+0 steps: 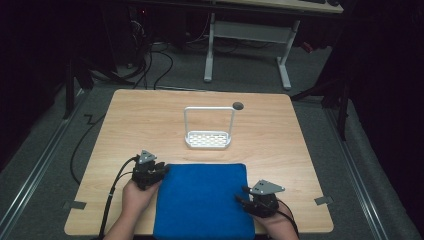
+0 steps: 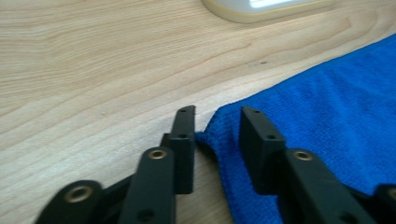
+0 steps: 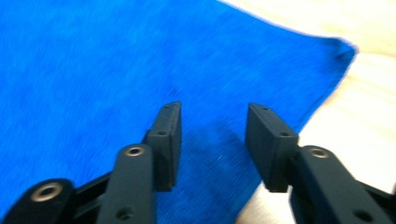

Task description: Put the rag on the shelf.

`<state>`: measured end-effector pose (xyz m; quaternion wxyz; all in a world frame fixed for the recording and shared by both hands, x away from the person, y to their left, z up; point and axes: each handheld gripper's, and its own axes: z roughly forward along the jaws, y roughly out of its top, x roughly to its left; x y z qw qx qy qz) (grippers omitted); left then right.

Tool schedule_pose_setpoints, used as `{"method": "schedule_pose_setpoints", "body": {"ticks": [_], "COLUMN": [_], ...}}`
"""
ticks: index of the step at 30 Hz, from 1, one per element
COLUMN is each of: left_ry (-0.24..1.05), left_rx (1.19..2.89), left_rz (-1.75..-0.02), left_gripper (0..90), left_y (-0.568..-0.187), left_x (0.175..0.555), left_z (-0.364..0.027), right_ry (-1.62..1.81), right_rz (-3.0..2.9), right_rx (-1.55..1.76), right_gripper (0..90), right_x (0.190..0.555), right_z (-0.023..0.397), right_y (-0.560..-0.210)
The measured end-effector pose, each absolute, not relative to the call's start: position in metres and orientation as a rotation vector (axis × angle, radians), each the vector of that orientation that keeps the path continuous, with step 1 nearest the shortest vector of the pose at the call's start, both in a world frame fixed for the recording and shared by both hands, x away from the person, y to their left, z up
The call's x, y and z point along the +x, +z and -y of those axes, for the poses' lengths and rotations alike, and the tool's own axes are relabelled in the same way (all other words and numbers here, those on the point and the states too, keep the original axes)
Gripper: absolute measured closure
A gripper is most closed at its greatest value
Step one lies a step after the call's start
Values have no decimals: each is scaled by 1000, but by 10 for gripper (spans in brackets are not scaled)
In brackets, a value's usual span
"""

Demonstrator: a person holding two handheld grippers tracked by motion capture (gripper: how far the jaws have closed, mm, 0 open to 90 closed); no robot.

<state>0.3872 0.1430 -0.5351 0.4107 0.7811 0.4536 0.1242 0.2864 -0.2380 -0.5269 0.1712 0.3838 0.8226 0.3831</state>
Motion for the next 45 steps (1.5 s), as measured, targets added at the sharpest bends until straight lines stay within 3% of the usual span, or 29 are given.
{"method": "schedule_pose_setpoints", "body": {"ticks": [4, 11, 19, 31, 36, 45], "left_ry": [295, 303, 303, 297, 295, 331], "left_rx": [1960, 1975, 1975, 1963, 1963, 1931], "left_rz": [-1132, -1122, -1127, -1139, -1138, -1097], "left_gripper": [779, 824, 850, 860, 866, 876], "left_y": [-536, -536, -536, -537, -537, -530], "left_x": [386, 386, 386, 386, 386, 380], "left_z": [-144, -143, -144, -143, -144, -145], "right_ry": [1128, 1153, 1035, 949, 937, 1058], "right_rz": [-2274, -2215, -2168, -2236, -2249, -2181], "right_rx": [1157, 1203, 1247, 1323, 1282, 1273], "right_gripper": [534, 511, 539, 669, 871, 881], "right_x": [299, 338, 367, 378, 374, 366], "right_z": [241, 229, 231, 236, 232, 236], "right_y": [-521, -502, -503, -526, -526, -520]}}
